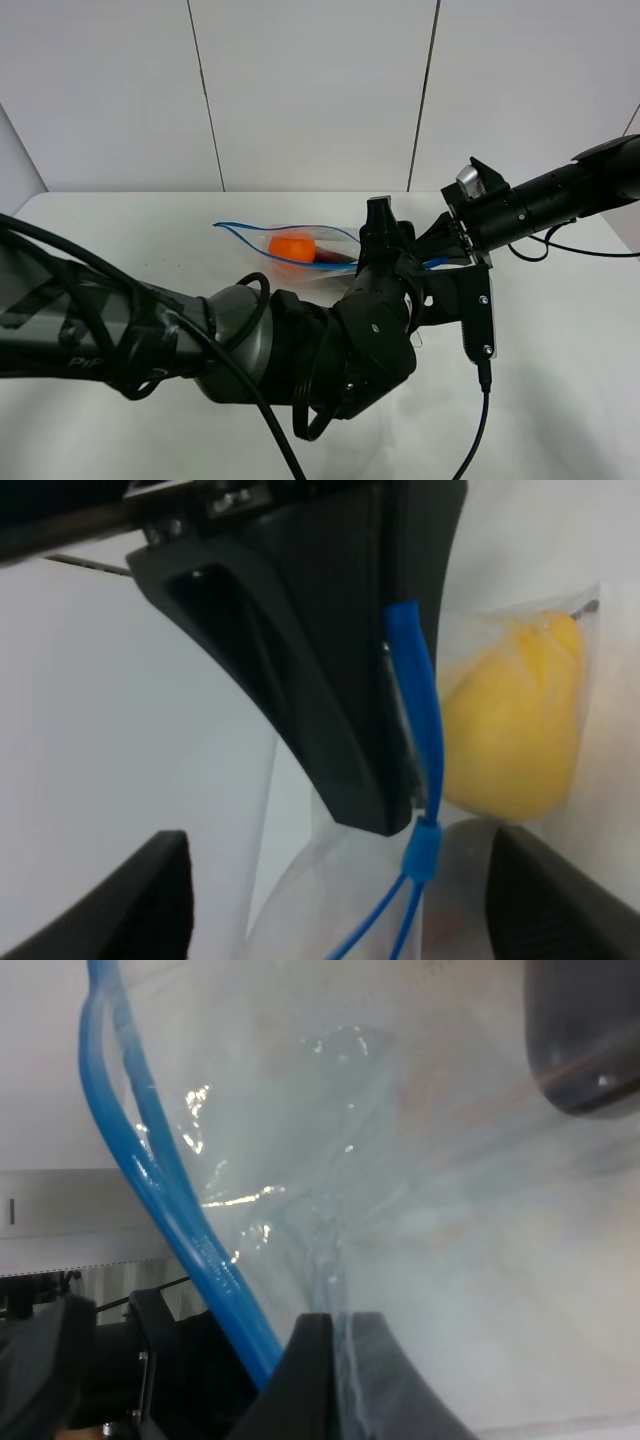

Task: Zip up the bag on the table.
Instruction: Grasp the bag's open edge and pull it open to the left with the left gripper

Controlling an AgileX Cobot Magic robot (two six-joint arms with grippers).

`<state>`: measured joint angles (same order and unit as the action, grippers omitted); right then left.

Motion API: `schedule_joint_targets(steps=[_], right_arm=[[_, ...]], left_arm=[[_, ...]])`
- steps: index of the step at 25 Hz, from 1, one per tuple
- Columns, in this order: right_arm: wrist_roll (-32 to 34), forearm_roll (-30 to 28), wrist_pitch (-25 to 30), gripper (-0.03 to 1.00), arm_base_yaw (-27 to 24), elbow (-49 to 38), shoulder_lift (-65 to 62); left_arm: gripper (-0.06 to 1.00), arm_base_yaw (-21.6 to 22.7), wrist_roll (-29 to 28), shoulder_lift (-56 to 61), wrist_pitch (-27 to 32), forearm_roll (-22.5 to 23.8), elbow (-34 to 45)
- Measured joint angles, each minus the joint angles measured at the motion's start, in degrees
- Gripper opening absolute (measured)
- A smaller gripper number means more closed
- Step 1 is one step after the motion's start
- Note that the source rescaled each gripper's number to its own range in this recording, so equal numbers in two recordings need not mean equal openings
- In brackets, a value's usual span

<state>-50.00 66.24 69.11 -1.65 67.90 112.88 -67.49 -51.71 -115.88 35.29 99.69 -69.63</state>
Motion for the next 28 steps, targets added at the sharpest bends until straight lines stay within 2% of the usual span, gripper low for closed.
schedule_joint_targets(steps=[5, 12, 28], right_arm=[[0.0, 0.0, 0.0, 0.0, 0.0, 0.0, 0.0], [0.0, 0.0, 0.0, 0.0, 0.0, 0.0, 0.0], [0.0, 0.0, 0.0, 0.0, 0.0, 0.0, 0.0]], left_arm=[[0.61, 0.0, 0.0, 0.0, 0.0, 0.0, 0.0], [0.47, 0.0, 0.0, 0.0, -1.9, 0.0, 0.0], [0.41, 0.94, 0.01, 0.0, -3.17, 0.0, 0.0]])
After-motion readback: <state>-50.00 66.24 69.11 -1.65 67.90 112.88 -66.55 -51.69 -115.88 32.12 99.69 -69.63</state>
